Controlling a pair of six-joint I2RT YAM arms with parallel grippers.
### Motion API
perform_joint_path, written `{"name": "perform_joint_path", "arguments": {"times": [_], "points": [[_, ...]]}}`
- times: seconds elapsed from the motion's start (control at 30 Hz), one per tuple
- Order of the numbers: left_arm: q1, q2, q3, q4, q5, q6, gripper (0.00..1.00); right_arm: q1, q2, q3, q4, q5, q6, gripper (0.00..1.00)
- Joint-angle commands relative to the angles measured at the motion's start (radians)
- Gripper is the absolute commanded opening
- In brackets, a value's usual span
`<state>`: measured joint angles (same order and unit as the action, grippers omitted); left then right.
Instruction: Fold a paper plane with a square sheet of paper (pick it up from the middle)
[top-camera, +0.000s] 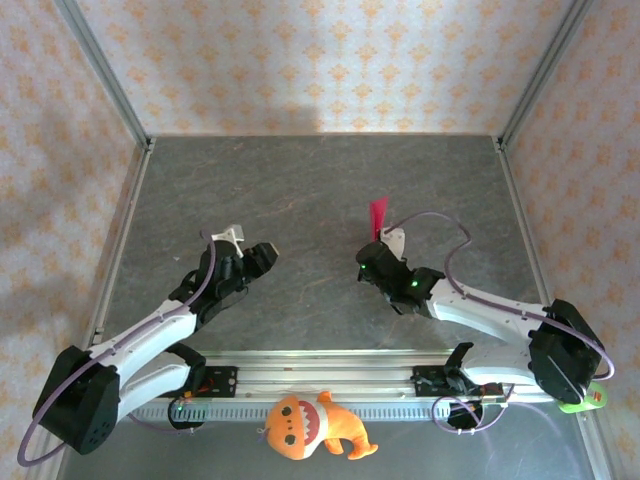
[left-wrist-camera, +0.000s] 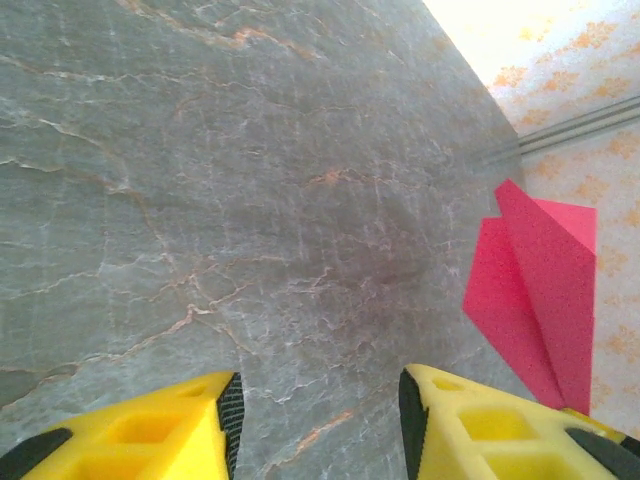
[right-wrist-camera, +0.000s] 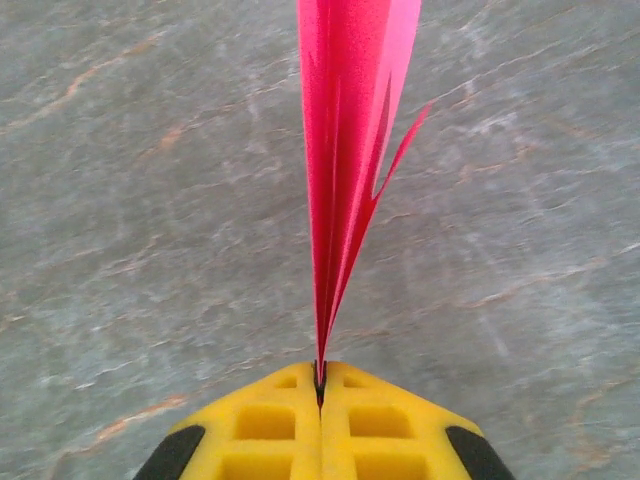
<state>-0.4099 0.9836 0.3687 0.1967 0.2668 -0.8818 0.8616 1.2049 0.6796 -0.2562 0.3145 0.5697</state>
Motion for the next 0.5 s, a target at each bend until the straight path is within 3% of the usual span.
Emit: {"name": "perform_joint_path", "arguments": {"times": [0.0,0.47], "points": [[0.013,-0.028,-0.017,-0.030,-0.033,0.010,0.48,0.008,-0.018,0.039,-0.109,0.128,-0.037,0.00],[0.069,-0.130,-0.055,-0.105,-0.059,0.021,0.58,0.107,0.134,0.210,-0.350,0.300,-0.082,0.00]]}}
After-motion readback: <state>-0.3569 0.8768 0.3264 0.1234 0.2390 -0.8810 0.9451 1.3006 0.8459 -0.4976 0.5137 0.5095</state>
